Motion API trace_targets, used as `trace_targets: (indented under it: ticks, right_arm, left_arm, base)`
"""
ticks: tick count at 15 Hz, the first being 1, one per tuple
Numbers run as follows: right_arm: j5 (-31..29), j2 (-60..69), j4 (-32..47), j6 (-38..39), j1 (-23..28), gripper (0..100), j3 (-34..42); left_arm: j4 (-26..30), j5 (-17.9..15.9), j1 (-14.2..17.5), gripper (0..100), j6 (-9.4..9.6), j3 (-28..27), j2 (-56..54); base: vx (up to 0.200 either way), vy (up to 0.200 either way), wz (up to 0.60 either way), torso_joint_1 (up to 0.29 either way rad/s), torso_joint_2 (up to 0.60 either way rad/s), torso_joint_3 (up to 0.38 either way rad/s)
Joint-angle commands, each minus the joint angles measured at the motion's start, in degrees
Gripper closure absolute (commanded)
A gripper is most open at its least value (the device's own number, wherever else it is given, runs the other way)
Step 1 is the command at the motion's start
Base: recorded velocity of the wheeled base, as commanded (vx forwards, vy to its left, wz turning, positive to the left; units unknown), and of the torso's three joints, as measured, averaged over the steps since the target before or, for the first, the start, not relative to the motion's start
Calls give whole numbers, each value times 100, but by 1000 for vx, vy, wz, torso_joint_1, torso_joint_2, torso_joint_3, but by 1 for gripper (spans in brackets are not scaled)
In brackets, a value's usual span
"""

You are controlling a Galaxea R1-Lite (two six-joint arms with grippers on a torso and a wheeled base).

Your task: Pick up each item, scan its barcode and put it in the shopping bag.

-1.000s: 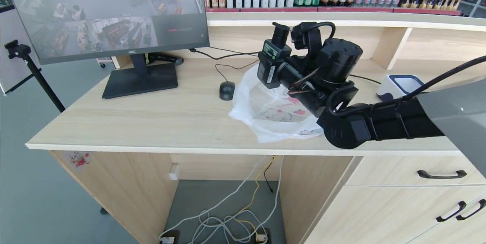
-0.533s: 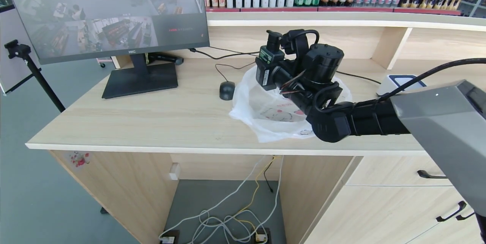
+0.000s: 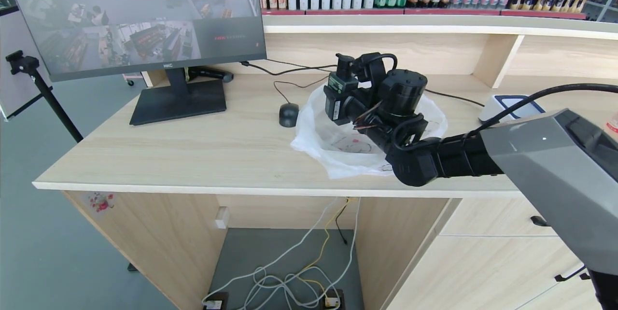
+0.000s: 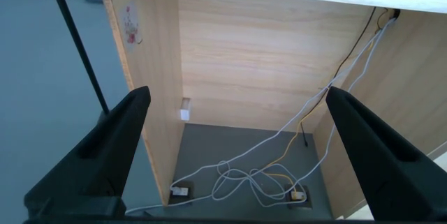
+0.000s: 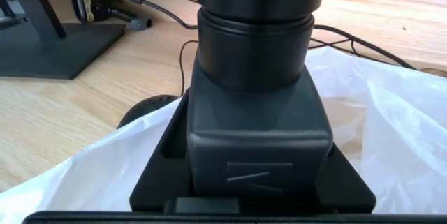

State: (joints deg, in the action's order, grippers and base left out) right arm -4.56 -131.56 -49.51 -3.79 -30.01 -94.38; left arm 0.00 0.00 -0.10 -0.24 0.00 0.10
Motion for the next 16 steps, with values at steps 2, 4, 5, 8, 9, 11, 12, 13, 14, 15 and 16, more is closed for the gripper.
trace_targets:
  ticks: [2, 4, 5, 8, 9, 11, 12, 13, 14, 15, 16]
  right_arm:
    - [8, -71, -6, 10, 4, 100, 34]
    - [16, -54, 11, 10, 4, 100, 25]
    - [16, -54, 29, 10, 4, 100, 16]
    - [60, -98, -6, 19, 4, 100, 183]
    - [60, -98, -6, 28, 4, 100, 209]
    - [60, -98, -6, 36, 13, 100, 227]
    - [60, -107, -6, 36, 13, 100, 227]
    - [60, -115, -6, 36, 13, 100, 236]
    - [60, -124, -15, 36, 4, 100, 245]
    - [60, -133, -15, 36, 4, 100, 253]
    - [60, -133, -24, 28, 4, 100, 350]
  left_arm:
    - [0, 0, 1, 0, -2, 0, -1]
    - [0, 0, 1, 0, -2, 0, -1]
    - [0, 0, 1, 0, -2, 0, -1]
    - [0, 0, 1, 0, -2, 0, -1]
    - [0, 0, 1, 0, -11, 0, -1]
    - [0, 0, 1, 0, -2, 0, -1]
    - [0, 0, 1, 0, -2, 0, -1]
    - [0, 0, 1, 0, -2, 0, -1]
    - [0, 0, 1, 0, -11, 0, -1]
    - [0, 0, 1, 0, -2, 0, -1]
    - [0, 0, 1, 0, -2, 0, -1]
  base:
    - [0, 0, 0, 0, 0, 0]
    - [0, 0, 0, 0, 0, 0]
    - [0, 0, 0, 0, 0, 0]
    - [0, 0, 0, 0, 0, 0]
    - [0, 0, 0, 0, 0, 0]
    - [0, 0, 0, 0, 0, 0]
    - [0, 0, 0, 0, 0, 0]
    - [0, 0, 0, 0, 0, 0]
    - [0, 0, 0, 0, 0, 0]
    - [0, 0, 0, 0, 0, 0]
    - [0, 0, 0, 0, 0, 0]
